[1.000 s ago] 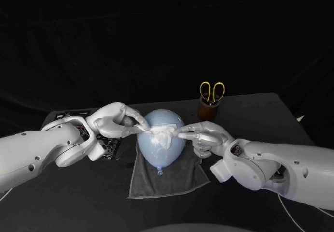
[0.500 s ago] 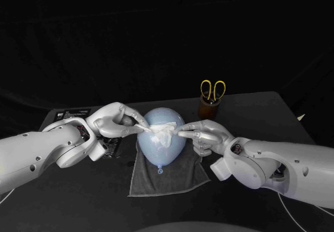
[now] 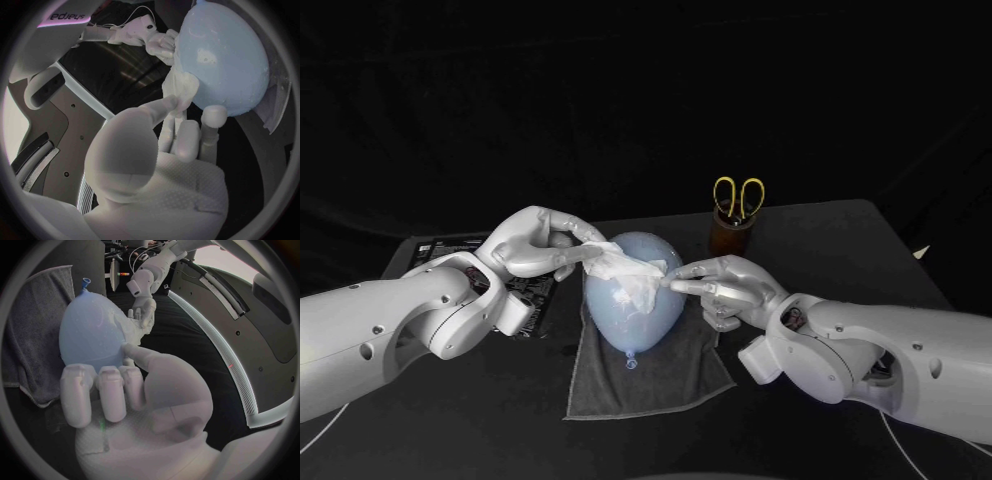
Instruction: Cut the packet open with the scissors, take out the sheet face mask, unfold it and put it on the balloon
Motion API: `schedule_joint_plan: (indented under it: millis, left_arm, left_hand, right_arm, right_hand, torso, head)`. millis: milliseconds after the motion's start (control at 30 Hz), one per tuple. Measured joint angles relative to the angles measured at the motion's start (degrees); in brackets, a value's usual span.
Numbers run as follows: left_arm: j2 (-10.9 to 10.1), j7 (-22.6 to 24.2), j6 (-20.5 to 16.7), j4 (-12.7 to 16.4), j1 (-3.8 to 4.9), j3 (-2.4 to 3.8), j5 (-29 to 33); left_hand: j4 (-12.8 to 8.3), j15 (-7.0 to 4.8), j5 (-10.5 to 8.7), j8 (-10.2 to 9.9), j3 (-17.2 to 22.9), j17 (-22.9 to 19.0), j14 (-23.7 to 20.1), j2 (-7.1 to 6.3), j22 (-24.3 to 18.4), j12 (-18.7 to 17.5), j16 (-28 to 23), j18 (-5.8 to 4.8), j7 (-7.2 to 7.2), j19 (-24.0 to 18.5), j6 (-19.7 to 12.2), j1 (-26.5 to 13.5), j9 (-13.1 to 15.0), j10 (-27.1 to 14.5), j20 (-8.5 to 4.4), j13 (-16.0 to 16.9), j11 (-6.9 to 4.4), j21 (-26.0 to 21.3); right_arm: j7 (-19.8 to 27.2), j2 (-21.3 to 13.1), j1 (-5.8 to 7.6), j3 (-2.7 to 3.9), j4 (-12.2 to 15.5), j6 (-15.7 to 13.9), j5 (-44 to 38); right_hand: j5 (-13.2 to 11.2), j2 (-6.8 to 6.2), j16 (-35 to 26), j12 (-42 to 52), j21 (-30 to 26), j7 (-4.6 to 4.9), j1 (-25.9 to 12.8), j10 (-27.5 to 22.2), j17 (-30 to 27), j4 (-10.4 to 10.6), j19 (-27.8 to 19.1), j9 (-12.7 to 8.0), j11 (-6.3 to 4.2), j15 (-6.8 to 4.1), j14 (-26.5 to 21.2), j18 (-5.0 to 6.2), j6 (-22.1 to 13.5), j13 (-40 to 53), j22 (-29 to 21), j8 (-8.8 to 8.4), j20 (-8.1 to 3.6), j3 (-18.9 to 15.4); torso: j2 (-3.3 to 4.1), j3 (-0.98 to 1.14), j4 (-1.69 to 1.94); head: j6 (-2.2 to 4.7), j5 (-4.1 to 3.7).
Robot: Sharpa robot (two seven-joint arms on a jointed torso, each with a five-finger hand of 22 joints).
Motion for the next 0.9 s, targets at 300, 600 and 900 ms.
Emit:
schedule_joint_plan:
  millis: [300, 600, 900]
  left_arm:
    - [2.19, -1.97, -2.59, 0.22, 2.57, 1.3, 7.13]
    - [5.82, -6.4, -1.45, -3.02, 7.31, 1.52, 8.56]
    - [10.9, -9.11, 1.66, -8.7, 9.8, 1.56, 8.6]
  left_hand:
    - [1.79, -0.19, -0.01, 0.77, -0.54, -1.79, -0.2, 0.07, -2.87, 0.0, -0.79, 0.0, -0.32, -0.55, 0.08, -0.22, 0.49, 0.89, -0.1, -0.15, -0.31, -2.13]
    - [3.29, -0.6, -0.01, 1.44, -2.55, -2.16, -0.2, 0.07, -3.8, -0.91, -1.28, 0.0, -1.01, -0.11, 0.21, -0.81, 0.49, 2.43, -0.53, -0.94, -1.02, -3.5]
    - [3.28, -0.6, -0.01, 1.44, -2.56, -2.27, -0.2, 0.17, -3.96, -1.54, -1.28, 0.0, -1.12, 0.09, 0.1, -0.7, 0.49, 2.63, -0.73, -1.25, -0.83, -3.76]
  right_arm:
    - [3.49, -1.15, 0.12, 0.01, 0.06, -1.6, -3.66]
    - [7.64, -0.61, 3.47, 0.42, -5.71, -5.11, -8.67]
    - [9.7, 1.68, 6.32, 0.62, -11.58, -7.57, -11.36]
  right_hand:
    - [0.0, -2.34, 0.01, -4.1, -6.43, -0.54, 1.37, -0.09, 0.04, -2.75, -0.09, -0.92, -0.52, -0.12, 0.12, 0.06, 1.93, 0.02, 0.02, 0.53, 0.09, -1.2]
    - [0.0, -3.98, -6.28, -20.7, -27.64, -0.25, 1.55, -7.55, 0.04, -4.41, -8.17, -4.17, -0.34, -0.16, 0.15, 4.6, 1.75, -1.14, 0.03, -1.88, 0.08, -2.37]
    - [0.0, -5.51, -23.14, -50.61, -55.56, 0.32, 1.57, -22.33, -15.55, -5.05, -18.21, -6.61, 0.01, -0.02, -7.86, 8.44, 1.74, -25.11, -11.2, -3.04, 0.22, -2.06]
  torso:
    - [-0.25, 0.07, -0.03]
    - [-0.83, 0.25, -0.14]
    - [-1.65, 0.39, -0.13]
  head:
    - [2.57, 0.47]
    - [5.75, 0.69]
    - [7.83, 1.01]
